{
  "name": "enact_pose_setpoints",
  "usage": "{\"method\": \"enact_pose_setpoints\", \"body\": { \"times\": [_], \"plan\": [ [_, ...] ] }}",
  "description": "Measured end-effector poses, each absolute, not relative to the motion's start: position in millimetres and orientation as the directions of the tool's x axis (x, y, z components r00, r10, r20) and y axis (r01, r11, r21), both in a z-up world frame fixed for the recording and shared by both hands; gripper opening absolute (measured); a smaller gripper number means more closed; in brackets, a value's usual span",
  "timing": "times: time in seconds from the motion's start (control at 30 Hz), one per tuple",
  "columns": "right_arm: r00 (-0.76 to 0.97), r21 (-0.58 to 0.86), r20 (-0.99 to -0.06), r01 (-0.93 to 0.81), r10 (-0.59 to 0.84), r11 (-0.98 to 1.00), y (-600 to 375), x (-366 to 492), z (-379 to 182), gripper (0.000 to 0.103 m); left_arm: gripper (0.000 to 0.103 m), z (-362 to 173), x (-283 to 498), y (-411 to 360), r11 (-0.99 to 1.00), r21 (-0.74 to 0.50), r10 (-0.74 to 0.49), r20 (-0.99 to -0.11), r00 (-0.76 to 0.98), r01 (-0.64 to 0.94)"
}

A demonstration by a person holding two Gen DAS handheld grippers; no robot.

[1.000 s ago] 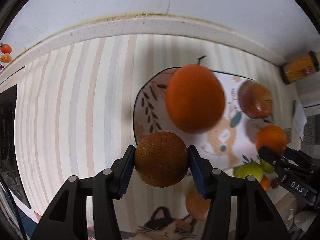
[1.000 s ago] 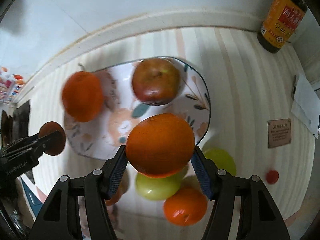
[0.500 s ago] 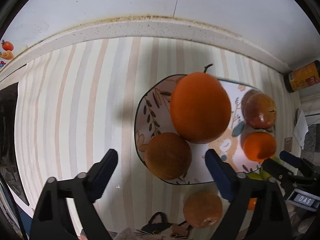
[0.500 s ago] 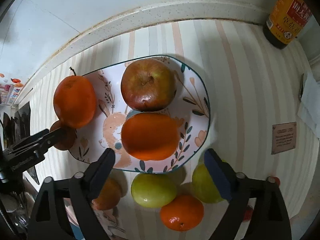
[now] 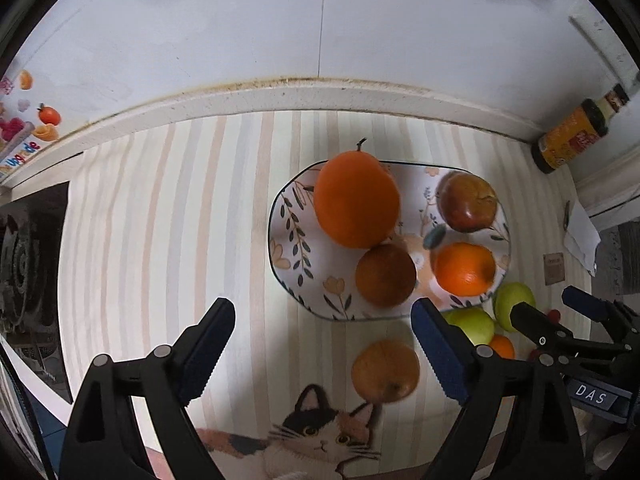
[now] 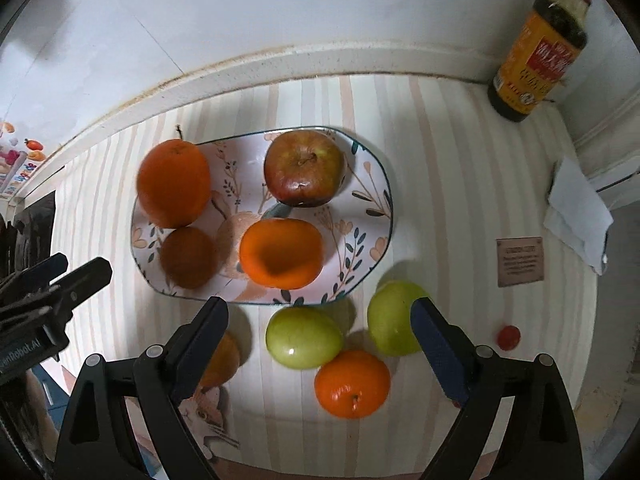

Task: Organize fruits
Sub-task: 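Withdraw both tools from the plate toward the remaining fruit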

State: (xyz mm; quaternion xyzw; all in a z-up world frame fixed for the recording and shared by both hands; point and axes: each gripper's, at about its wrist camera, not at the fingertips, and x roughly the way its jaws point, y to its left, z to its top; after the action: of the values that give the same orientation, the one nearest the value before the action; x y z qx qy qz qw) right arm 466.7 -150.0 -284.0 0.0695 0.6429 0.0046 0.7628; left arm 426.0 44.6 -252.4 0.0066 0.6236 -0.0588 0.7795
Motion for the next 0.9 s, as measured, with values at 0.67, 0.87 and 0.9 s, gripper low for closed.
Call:
{"method": "enact_pose_setpoints", "body": {
  "times": [0.67,0.87,0.9],
  "plan": [
    [0.342,0.087,-0.936,0.001,0.081,0.996,-131.8,363.4,-189.9,0.095,0.09,-174.0,322.9,54.9,0.993,-0.057,-0.093,-0.919,0.383,0.105],
    [0.403,0.092,-0.912,0.012,0.079,0.996,-132.6,336.3,-161.5,0.095,0.09,-153.9,303.3,58.3,0.993,-0.073,-0.108,-0.9,0.422,0.097],
    [0.411,0.093,-0.908,0.014,0.079,0.996,-133.1,332.1,-157.5,0.095,0.09,-151.2,299.8,57.9,0.992,-0.077,-0.111,-0.898,0.427,0.097]
  ]
}}
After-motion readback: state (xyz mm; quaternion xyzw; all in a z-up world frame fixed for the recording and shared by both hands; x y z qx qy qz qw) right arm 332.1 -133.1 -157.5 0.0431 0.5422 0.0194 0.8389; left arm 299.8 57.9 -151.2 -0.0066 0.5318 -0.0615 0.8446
